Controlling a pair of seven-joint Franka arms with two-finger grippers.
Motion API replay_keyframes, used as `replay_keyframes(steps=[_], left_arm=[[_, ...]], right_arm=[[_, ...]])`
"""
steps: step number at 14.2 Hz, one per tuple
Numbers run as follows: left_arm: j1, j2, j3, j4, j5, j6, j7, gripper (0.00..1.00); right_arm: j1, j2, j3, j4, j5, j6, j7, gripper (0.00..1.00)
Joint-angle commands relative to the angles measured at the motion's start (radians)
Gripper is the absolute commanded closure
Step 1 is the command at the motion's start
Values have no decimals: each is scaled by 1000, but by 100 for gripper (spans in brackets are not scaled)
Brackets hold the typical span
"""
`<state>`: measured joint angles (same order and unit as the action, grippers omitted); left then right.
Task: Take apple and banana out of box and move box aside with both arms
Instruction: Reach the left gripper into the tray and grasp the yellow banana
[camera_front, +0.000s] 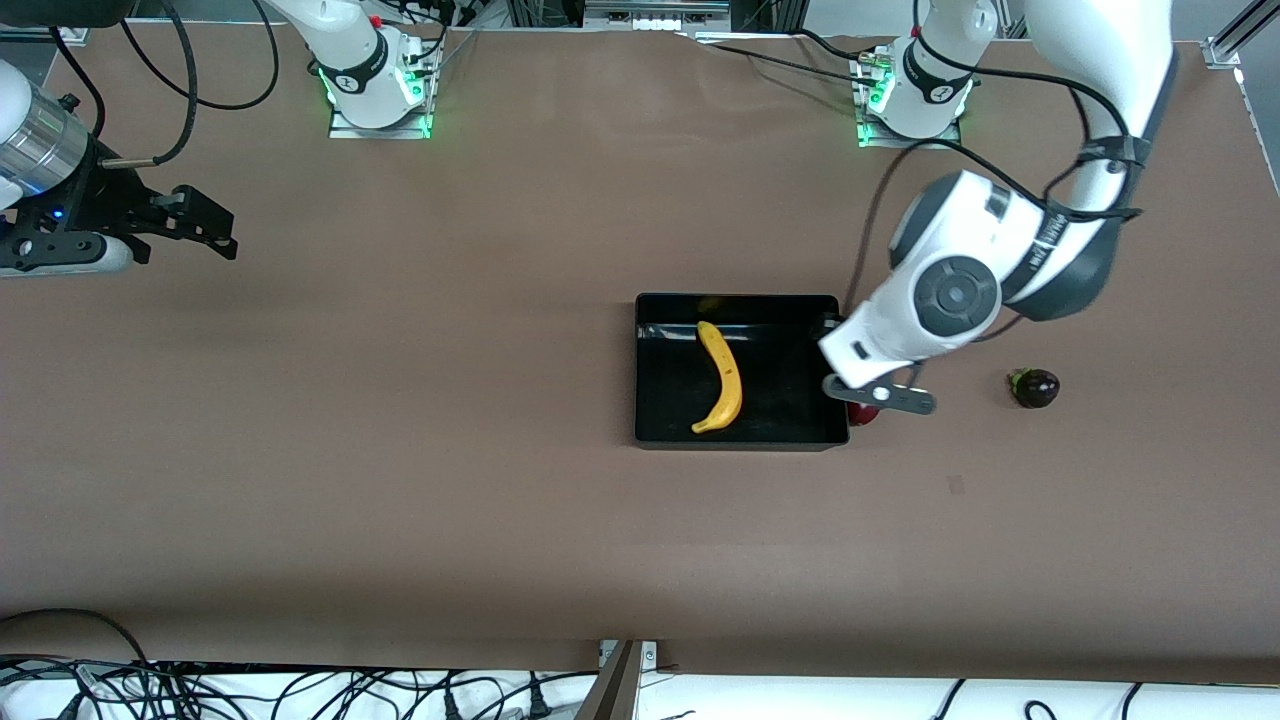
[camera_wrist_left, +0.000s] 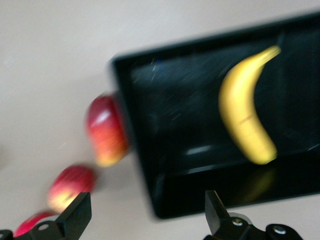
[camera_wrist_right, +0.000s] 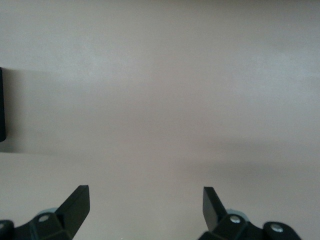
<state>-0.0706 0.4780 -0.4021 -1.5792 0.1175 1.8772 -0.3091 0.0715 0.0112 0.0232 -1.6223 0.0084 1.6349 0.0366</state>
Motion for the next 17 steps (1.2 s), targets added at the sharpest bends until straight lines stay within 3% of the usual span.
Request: replay_keyframes(steps=[1,4,6,10,11,12,14,15,17], left_arm=[[-82,138,5,45,-3,159,-132,0],[-158,217,13,47,57,238,-293,0],[-166,266,11,44,123,293,-318,0],[-173,327,9,36,129,342,-337,0],[-181,327,9,35,129,342,-338,9],[-181,327,9,33,129,341,-340,42],[-175,332,11,13,131,338,-325,49],[-173,332,11,13,131,333,-326,58],[-179,326,11,15,131,330,-337,92]], right_arm=[[-6,0,4,13,-10,-12,3,0],[-6,0,4,13,-10,-12,2,0],[-6,0,4,13,-10,-12,2,0],[-6,0,4,13,-10,-12,2,0],[-6,0,4,13,-10,-12,2,0],[-6,0,4,13,-10,-12,2,0],[-6,0,4,13,-10,-12,2,0],[-6,0,4,13,-10,-12,2,0],[-6,0,4,13,-10,-12,0,0]])
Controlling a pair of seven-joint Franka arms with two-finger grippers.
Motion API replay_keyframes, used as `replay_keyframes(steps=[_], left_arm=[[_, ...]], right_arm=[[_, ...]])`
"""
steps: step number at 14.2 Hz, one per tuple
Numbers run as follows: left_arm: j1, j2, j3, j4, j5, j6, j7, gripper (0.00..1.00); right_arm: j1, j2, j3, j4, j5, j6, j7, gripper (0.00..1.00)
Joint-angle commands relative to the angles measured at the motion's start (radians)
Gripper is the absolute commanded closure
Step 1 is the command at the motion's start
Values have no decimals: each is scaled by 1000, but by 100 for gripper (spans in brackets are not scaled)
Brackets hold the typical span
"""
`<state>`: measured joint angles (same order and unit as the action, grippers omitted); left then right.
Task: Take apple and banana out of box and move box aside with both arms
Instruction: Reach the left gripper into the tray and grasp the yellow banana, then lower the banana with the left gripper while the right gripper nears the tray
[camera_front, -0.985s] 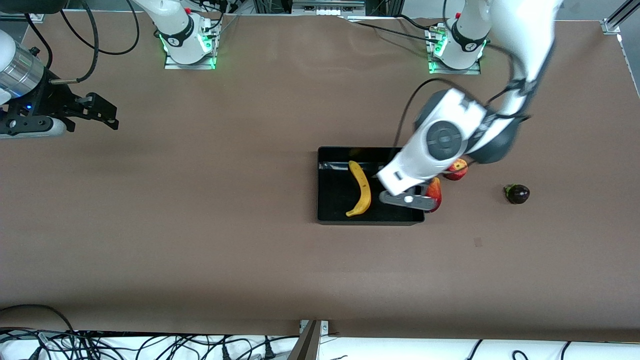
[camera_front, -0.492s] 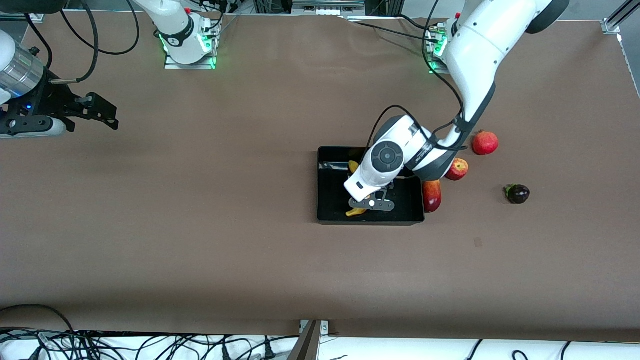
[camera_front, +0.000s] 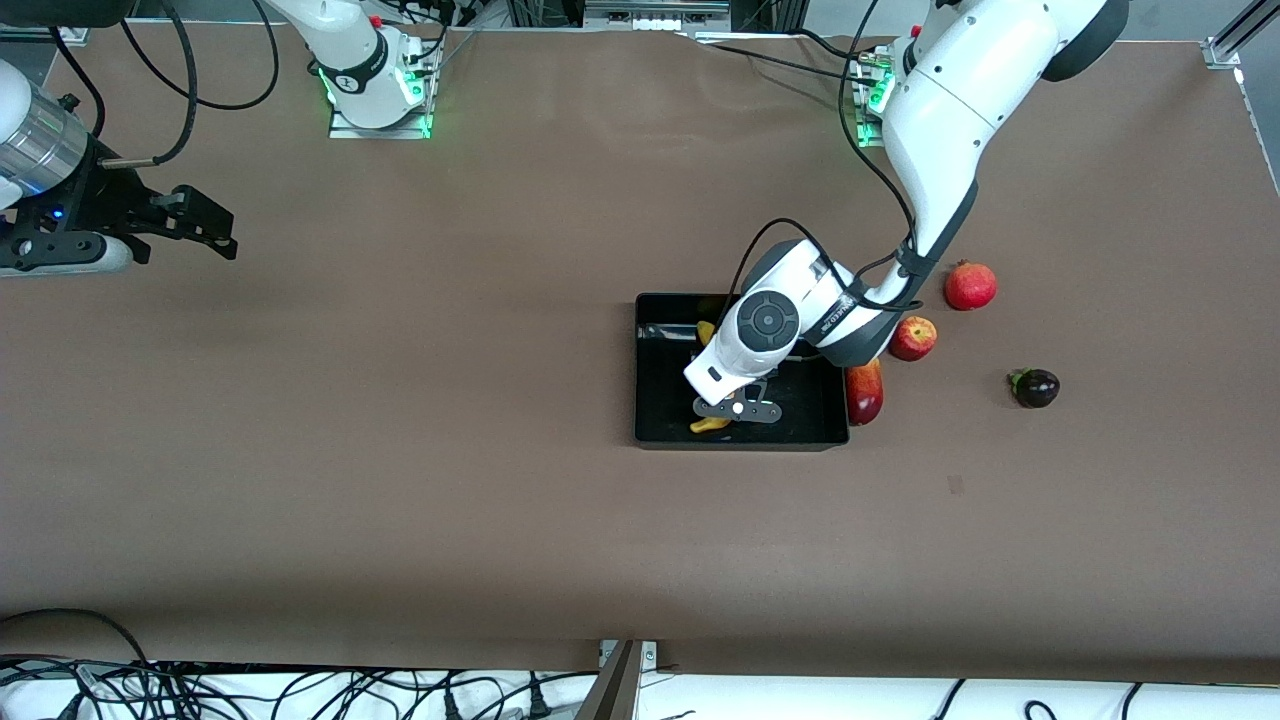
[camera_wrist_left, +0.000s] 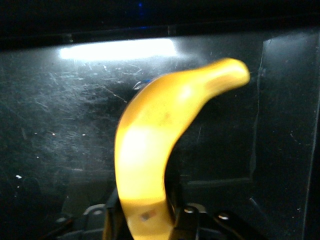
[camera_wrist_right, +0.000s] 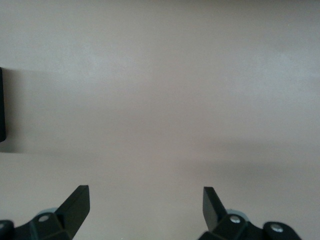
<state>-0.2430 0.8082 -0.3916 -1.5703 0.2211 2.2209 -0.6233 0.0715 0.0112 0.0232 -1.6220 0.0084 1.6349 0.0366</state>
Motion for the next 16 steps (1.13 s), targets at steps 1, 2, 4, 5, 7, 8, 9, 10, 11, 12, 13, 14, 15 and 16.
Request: replay_keyframes(steps=[1,2,4,5,7,8,9,10,11,12,13,14,15,16], left_arm=[[-2,-9,-1,6,27,-15,-26,92],[4,-20,-1,10,27,-21,-26,90],[8,-61,-1,29,27,-99,-19,91],[10,-89,-3,47,24,-139,-18,91],[19,-150,-3,97,14,-264,-15,90],[33,-170,-3,140,14,-349,-12,90],[47,-184,-3,185,14,-434,-12,89],[71,-187,-3,228,24,-523,3,88],[99,-187,0,261,29,-602,57,88],[129,-187,5,277,38,-656,130,88],[178,-187,11,274,53,-668,207,88],[229,-182,16,266,57,-673,287,88],[266,-170,31,262,73,-672,356,88],[305,-147,43,262,108,-667,428,88]], right_arm=[[-6,0,4,13,-10,-12,-1,0],[-6,0,4,13,-10,-12,3,0],[-6,0,4,13,-10,-12,5,0],[-6,0,4,13,-10,-13,5,0],[-6,0,3,13,-10,-13,5,0],[-7,3,3,13,-10,-9,-3,0],[-10,6,3,13,-10,-12,-1,0],[-12,9,3,13,-8,-3,0,0],[-13,15,3,13,-5,8,3,0],[-13,32,3,13,-5,25,-9,0],[-7,30,6,13,-7,23,-10,0],[-3,26,13,11,-10,23,0,0],[7,30,15,11,-7,22,-10,0],[37,33,15,11,-10,22,-17,0]])
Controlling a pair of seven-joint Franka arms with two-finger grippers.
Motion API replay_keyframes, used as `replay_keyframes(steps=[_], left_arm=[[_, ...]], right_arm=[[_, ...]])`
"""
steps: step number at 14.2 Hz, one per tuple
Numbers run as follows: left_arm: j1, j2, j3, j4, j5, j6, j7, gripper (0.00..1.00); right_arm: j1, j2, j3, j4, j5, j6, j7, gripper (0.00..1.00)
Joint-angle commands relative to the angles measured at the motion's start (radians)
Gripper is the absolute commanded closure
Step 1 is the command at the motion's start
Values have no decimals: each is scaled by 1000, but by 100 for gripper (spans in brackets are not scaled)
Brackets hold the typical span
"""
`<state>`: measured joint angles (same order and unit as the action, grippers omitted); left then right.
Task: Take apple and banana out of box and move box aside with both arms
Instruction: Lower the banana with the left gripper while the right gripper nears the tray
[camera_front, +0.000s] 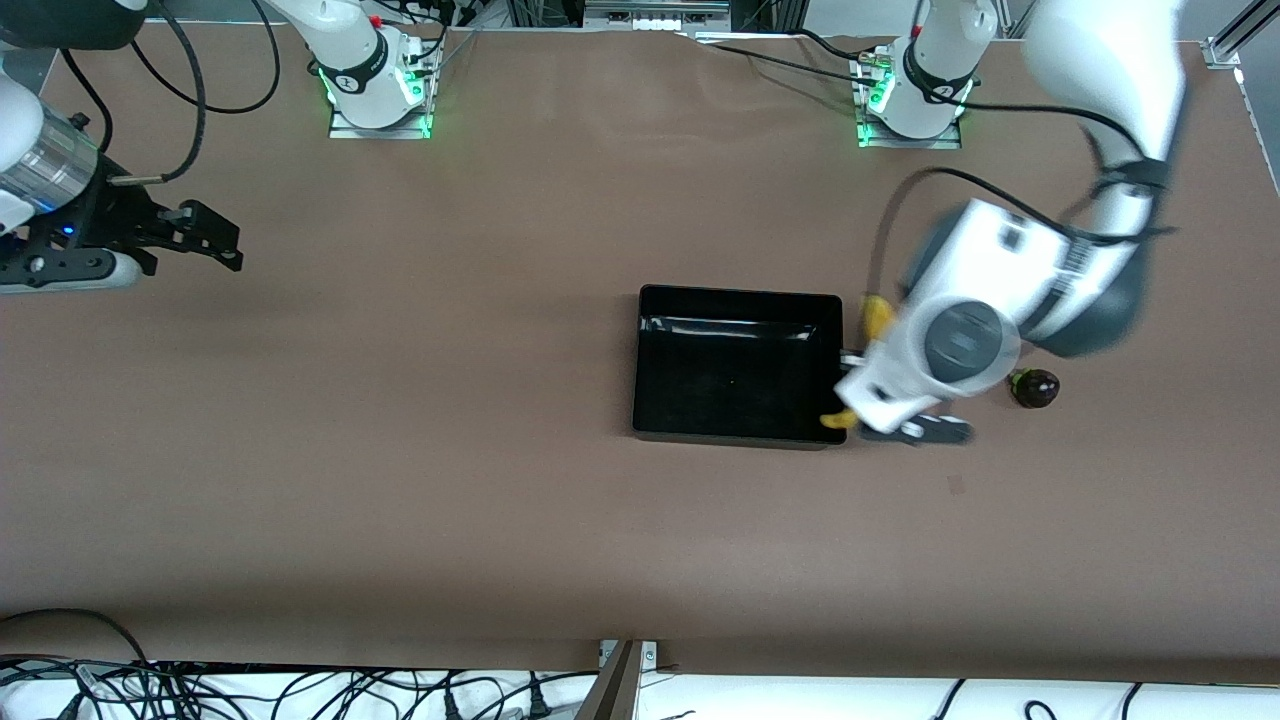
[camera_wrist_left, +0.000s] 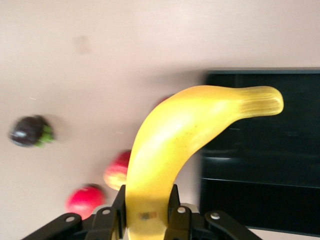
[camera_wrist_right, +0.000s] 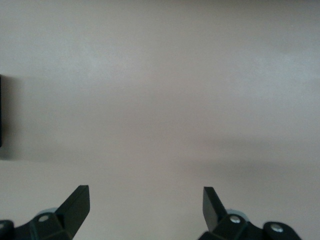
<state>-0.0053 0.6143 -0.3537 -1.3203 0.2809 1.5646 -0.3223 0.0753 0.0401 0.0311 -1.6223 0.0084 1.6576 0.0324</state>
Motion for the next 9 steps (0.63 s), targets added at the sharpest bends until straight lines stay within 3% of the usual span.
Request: replay_keyframes(steps=[1,3,5,8,9], left_arm=[[102,80,8,12,85,-6,199,88],[175,134,7,-9,124,62,285,86],[232,137,9,-98,126,203,382,85],[265,137,9,-203,127,336,394,83],[263,139,9,-214,127,347,394,77]], right_arm=[[47,20,7,4,-10,-4,-40,0],[128,64,6,5,-10,-30,-77,0],[168,112,9,9,13,-26,-59,0],[268,199,9,7,61,83,186,0],[297,228,9,9,62,118,242,0]])
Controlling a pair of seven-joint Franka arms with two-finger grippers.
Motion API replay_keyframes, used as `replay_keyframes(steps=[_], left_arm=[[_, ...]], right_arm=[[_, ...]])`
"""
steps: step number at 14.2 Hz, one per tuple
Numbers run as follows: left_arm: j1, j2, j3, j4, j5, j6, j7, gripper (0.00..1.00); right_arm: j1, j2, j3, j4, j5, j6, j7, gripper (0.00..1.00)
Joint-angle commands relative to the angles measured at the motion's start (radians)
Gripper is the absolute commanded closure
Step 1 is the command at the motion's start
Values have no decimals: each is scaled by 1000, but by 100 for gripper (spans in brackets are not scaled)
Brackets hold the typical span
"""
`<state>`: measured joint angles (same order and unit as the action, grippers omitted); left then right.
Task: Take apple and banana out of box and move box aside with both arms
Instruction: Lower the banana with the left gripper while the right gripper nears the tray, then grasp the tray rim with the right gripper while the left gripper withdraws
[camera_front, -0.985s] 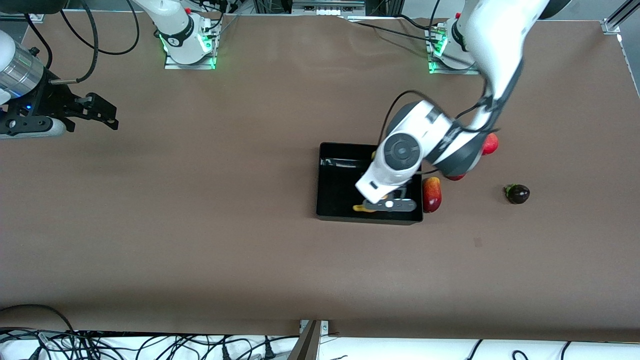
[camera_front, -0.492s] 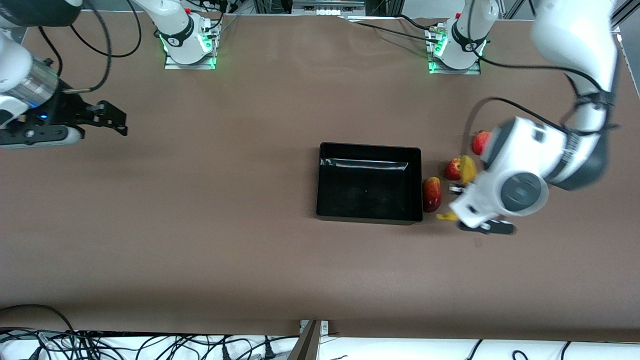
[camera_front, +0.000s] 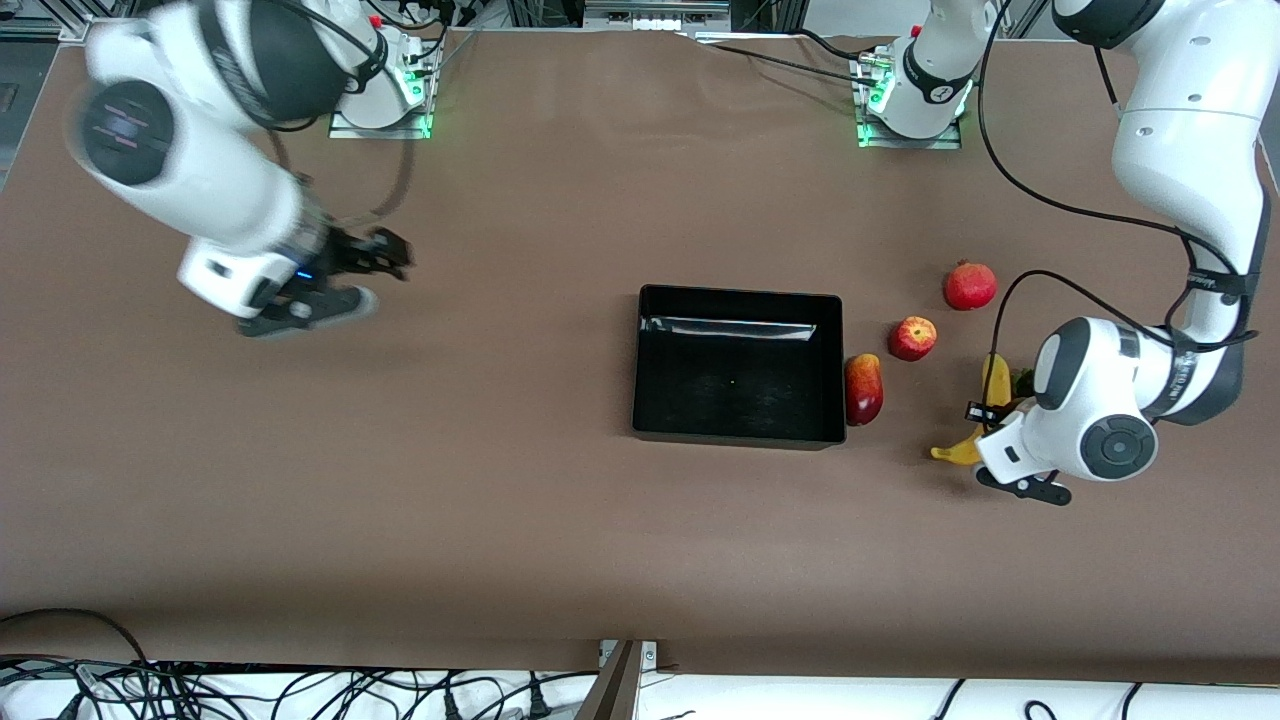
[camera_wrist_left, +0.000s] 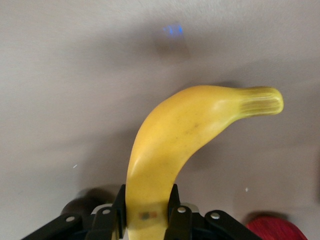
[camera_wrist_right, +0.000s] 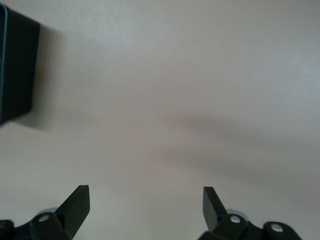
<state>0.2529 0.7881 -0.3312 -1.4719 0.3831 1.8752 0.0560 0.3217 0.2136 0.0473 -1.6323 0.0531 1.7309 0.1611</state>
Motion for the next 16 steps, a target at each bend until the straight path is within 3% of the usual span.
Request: replay_keyframes(steps=[1,2,3,7,10,14,16], left_arm=[[5,-24,-12,-64,23,39,16,67],[5,-20,-12,-62,23,39,16,50],[2,-18,-11,-62,23,38,16,0],[-4,-45,-22,-42,22,-5,16,0],[-24,-157,-49,-1,8,-108,11,0],[-21,-311,-117,59,0,-272,5,0],[-8,-392,-111,61,-125,-312,2,0]], right_arm=[[83,87,-7,17,17,94,151,0],[124,117,-7,17,28,149,206,0],[170,147,-9,19,37,200,278,0],[307,286,-9,23,36,395,486,0],[388,381,-9,46,36,557,592,0],[439,475,-12,115,30,572,630,0],[445,504,-17,115,19,575,629,1]])
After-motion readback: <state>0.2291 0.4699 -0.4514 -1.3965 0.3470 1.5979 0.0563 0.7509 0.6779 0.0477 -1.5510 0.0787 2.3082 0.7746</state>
